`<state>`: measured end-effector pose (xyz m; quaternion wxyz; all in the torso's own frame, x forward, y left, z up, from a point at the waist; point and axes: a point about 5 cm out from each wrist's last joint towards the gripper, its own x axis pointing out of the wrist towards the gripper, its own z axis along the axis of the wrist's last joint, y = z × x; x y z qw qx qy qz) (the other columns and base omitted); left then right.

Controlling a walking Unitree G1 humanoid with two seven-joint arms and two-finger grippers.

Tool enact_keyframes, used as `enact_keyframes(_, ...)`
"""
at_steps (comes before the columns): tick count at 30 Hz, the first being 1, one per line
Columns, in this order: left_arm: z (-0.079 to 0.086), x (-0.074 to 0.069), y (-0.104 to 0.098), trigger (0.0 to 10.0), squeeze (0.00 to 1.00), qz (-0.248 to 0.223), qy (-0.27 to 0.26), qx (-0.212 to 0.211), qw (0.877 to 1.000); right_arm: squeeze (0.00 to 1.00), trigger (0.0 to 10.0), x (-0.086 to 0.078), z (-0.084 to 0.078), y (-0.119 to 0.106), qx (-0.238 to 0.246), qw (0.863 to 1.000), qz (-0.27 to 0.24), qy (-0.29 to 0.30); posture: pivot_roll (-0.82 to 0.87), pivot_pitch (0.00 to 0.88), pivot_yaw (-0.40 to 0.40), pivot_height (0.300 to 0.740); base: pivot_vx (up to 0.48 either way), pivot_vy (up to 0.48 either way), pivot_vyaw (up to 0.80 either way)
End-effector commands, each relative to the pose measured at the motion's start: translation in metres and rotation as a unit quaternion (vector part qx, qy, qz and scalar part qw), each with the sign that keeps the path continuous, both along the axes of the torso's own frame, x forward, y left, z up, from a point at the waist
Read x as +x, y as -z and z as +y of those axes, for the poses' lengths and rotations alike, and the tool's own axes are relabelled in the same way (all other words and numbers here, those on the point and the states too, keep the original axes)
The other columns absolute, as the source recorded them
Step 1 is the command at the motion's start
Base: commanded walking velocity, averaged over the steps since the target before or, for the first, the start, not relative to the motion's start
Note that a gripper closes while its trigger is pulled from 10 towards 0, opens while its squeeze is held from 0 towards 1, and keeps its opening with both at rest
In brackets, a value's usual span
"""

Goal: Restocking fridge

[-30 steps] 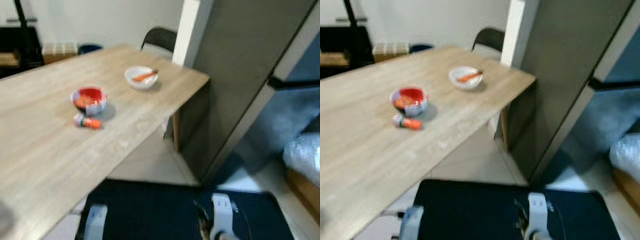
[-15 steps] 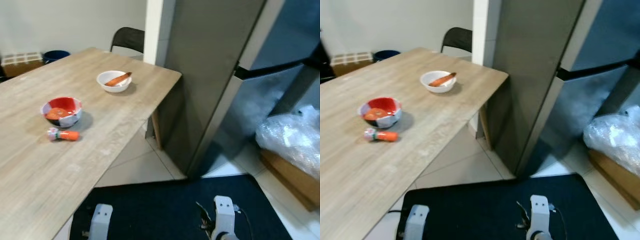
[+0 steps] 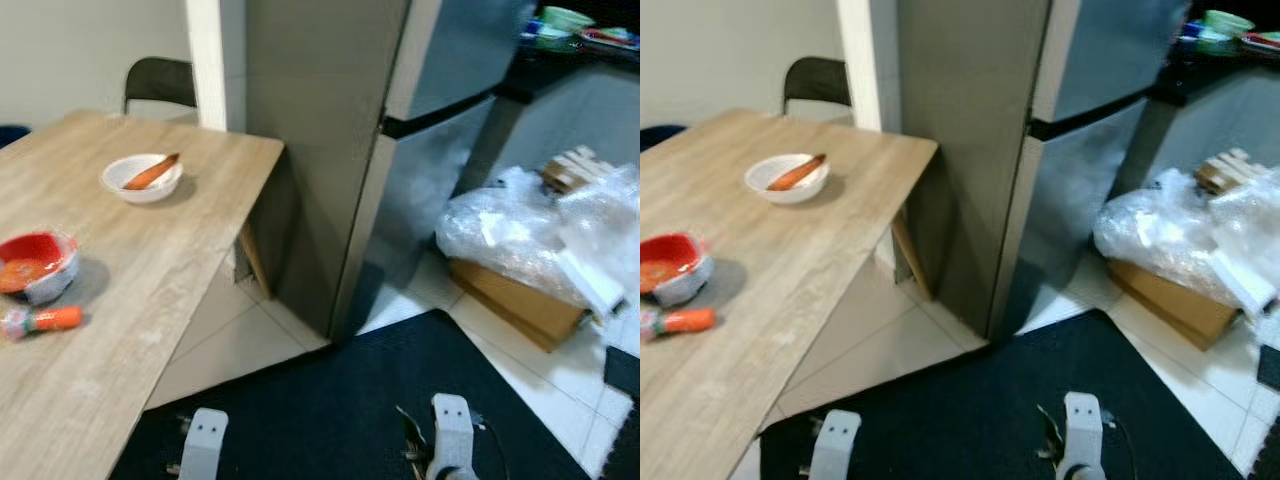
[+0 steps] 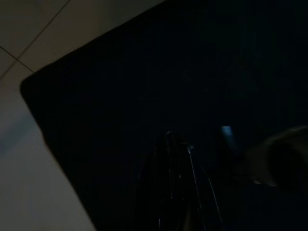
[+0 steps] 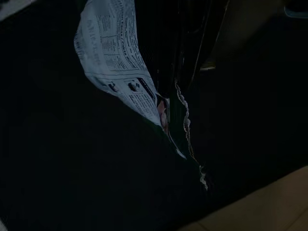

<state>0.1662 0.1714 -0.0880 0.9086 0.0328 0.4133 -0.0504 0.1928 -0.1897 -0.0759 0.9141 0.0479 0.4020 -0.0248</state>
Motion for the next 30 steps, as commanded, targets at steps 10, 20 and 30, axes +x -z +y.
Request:
enact_keyframes(10,0.010,0.002,-0.002,10.0,0.00,-0.004,-0.003,0.005,1.000,0.00,10.0,0.000,-0.005,-0.001,-0.001,1.000,-0.003,0.018,-0.07,0.001,-0.024,0.740,0.000,0.000,-0.80)
enact_keyframes(20,0.014,-0.001,-0.001,10.0,0.00,0.000,-0.007,0.005,1.000,0.00,10.0,0.000,-0.006,-0.001,-0.003,1.000,-0.002,0.018,-0.07,0.003,-0.028,0.740,0.000,0.000,-0.80)
enact_keyframes(30,0.018,-0.005,0.000,10.0,0.00,-0.002,-0.056,-0.010,0.998,0.00,10.0,0.001,-0.006,-0.002,0.001,1.000,-0.010,0.015,-0.07,0.005,-0.029,0.740,0.000,0.000,-0.64)
